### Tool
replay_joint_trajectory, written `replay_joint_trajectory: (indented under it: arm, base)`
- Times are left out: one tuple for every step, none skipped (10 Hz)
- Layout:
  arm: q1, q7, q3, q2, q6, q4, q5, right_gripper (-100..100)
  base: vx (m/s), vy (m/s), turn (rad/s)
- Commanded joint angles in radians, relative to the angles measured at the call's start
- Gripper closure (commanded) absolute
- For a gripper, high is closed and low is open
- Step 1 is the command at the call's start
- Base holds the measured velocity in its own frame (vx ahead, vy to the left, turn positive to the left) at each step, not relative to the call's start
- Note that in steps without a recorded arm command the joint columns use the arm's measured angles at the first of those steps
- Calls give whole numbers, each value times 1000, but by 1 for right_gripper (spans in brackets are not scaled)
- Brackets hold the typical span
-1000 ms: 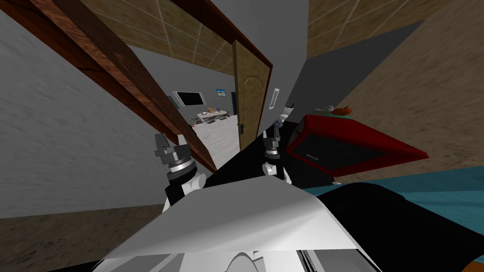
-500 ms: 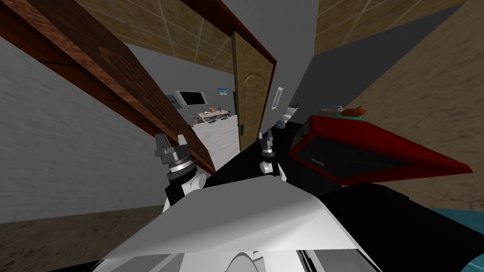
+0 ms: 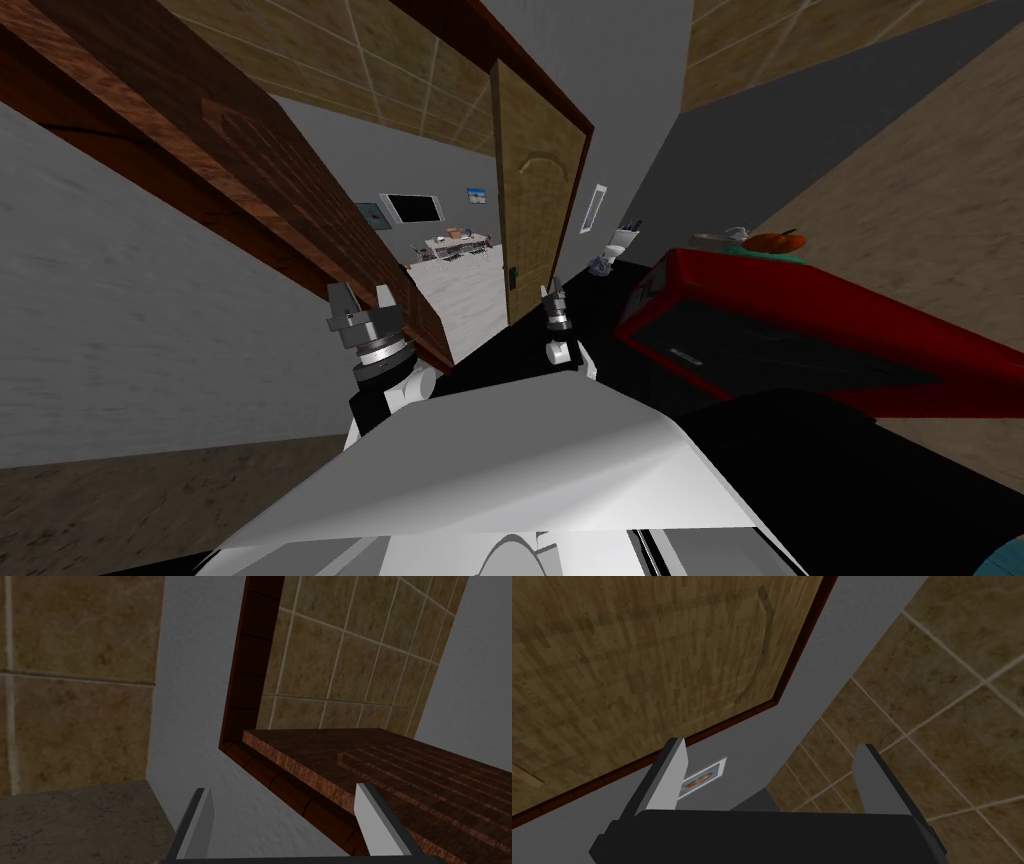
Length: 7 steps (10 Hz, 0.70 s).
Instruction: Push the door open
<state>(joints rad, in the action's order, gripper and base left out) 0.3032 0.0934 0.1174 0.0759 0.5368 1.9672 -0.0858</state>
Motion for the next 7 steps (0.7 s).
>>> replay_joint_trajectory:
  arm:
    - [-29, -3, 7, -1, -18, -45, 6, -100]
    - [-45, -4, 11, 0, -26, -74, 10, -100]
    - [-60, -4, 15, 0, -33, -100, 13, -100]
    - [-76, -4, 19, 1, -41, -130, 17, -100]
    - [-92, -5, 23, 1, -49, -158, 20, -100]
    - [-108, -5, 27, 1, -57, -184, 24, -100]
    - [-108, -5, 27, 1, -57, -192, 24, -100]
  base:
    - [81, -104, 93]
    - [80, -85, 93]
    - [89, -100, 85]
    - [63, -111, 86]
    - [72, -111, 101]
    - [83, -106, 102]
    - [65, -76, 35]
